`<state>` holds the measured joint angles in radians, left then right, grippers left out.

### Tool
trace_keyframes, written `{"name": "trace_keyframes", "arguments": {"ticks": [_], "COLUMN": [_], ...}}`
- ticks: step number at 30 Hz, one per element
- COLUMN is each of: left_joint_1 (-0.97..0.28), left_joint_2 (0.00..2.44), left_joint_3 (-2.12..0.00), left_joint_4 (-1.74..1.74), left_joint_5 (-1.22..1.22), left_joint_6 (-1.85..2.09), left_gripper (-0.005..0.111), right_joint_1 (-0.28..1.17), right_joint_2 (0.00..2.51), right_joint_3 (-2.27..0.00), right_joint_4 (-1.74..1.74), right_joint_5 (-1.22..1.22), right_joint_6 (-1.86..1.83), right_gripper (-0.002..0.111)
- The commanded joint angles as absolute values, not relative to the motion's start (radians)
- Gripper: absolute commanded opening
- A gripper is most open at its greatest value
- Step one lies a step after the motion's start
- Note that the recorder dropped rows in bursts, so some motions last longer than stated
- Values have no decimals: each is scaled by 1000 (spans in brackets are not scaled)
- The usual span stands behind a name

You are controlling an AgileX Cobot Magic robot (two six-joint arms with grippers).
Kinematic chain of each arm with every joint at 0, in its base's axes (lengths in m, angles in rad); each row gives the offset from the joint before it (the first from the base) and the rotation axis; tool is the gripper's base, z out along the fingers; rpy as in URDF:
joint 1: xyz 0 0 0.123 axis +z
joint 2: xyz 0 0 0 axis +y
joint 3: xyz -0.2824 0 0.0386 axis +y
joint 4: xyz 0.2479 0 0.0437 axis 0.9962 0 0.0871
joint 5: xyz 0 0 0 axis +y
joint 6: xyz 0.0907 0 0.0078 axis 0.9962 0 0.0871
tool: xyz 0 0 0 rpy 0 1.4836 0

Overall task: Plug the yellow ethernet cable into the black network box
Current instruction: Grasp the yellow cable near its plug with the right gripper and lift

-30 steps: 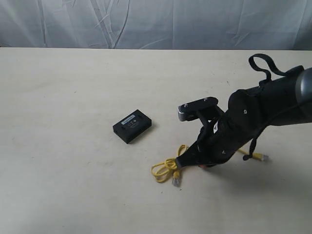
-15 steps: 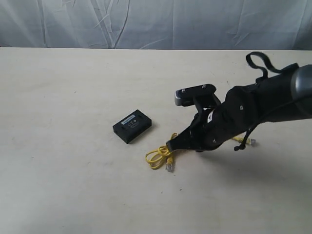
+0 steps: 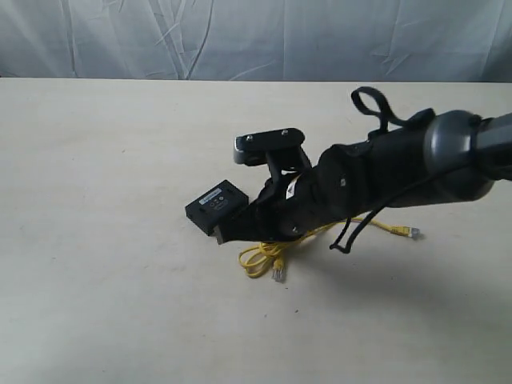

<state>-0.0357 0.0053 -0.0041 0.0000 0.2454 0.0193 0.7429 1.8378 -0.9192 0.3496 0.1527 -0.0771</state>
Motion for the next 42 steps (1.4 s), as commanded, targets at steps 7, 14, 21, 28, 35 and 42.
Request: {"name": "trace_keyframes", "arguments": {"ticks": [7,14,21,28,35,42], "left_joint_1": [-32,-32,-32,-32,-32,-32], "left_joint_2": [0,0,0,0,0,0], "left_joint_3": [0,0,0,0,0,0], "left_joint_4": [-7,-7,-7,-7,-7,-7], "left_joint_5": [232,232,232,232,232,232], "left_joint_6": [14,14,14,14,14,14], "left_gripper": [0,0,0,0,0,0], "right_joint_1": [747,747,744,679,554,547], "right_joint_2": [1886,1786,1659,1510,1548,1724], "right_joint_3": [-924,-924,-924,-924,-924,-926], "right_joint_4": [313,122,-106,-364,-207,-238], "right_joint_5": [328,647,824,799,572,352], "right_joint_6": [-78,-78,0,320,421,697], "right_gripper": [-1,-1,-1,-1,-1,-1]}}
